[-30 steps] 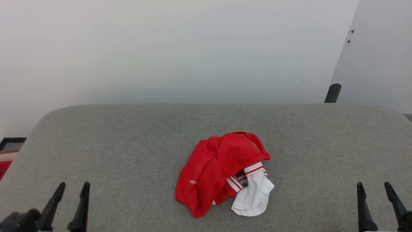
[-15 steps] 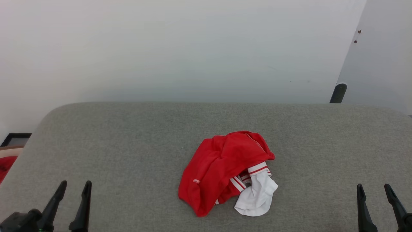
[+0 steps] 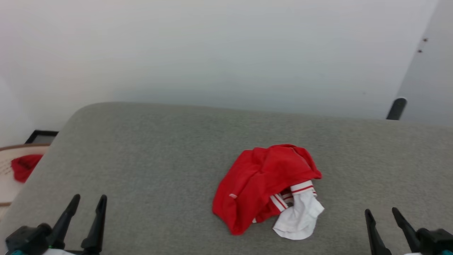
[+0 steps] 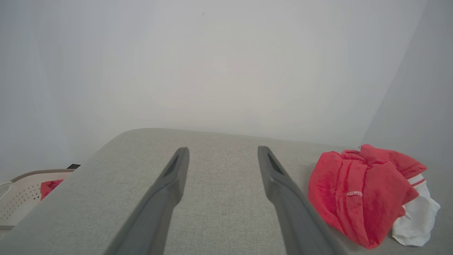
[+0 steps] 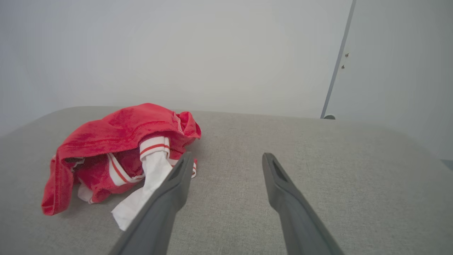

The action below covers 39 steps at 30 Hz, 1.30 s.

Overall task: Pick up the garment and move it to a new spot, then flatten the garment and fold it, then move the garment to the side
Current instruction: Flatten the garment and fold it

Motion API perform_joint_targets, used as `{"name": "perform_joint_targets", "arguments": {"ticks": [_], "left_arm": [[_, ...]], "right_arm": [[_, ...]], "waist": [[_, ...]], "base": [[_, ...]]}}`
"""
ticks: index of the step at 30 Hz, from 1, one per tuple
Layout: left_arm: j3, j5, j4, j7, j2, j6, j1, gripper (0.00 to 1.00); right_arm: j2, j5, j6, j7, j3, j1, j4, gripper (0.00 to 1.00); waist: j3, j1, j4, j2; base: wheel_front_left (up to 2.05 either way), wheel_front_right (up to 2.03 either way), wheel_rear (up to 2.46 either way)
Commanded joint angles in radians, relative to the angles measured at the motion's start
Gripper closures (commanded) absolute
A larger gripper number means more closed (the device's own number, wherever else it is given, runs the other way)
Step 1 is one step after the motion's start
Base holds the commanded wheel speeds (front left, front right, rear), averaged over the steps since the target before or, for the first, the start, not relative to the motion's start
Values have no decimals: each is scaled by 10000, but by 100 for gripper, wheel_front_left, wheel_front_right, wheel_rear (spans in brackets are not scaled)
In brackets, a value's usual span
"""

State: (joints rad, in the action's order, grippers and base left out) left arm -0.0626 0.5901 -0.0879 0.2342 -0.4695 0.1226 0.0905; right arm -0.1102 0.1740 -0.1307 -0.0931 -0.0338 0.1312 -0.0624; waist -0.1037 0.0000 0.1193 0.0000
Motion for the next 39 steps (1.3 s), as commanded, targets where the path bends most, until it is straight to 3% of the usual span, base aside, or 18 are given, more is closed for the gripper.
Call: {"name": "perform_joint_targets", "arguments": {"ticks": [1, 18, 29, 30, 31, 39], "left_arm": [[-77, -41, 68, -78, 20, -50, -127, 0], [-836, -33, -51, -2, 710, -74, -768, 0], [-1256, 43, -409, 196, 1102, 16, -1448, 0], [-1277, 49, -444, 201, 1116, 17, -1501, 0], [-1283, 58, -472, 221, 1117, 26, -1531, 0], [-1143, 160, -636, 279, 1222, 59, -1598, 0]], "right_arm": [[-15, 212, -1, 309, 62, -146, 29, 0], [-560, 1083, -1, 4897, 114, -787, 199, 0], [-774, 1100, -1, 5952, 256, -1744, -465, 0], [-818, 1090, -1, 5980, 282, -1821, -542, 78], [-824, 1153, -1, 6007, 326, -1868, -599, 100], [-1191, 1513, -1, 5936, 934, -2218, -295, 100]], "waist": [[110, 0, 517, 0], [1131, 0, 2636, 0], [1981, 0, 3137, 0], [2015, 0, 3149, 0], [2048, 0, 3148, 0], [2197, 0, 2869, 0]], "base": [[0, 0, 0], [0, 0, 0], [0, 0, 0], [0, 0, 0], [0, 0, 0], [0, 0, 0]]}}
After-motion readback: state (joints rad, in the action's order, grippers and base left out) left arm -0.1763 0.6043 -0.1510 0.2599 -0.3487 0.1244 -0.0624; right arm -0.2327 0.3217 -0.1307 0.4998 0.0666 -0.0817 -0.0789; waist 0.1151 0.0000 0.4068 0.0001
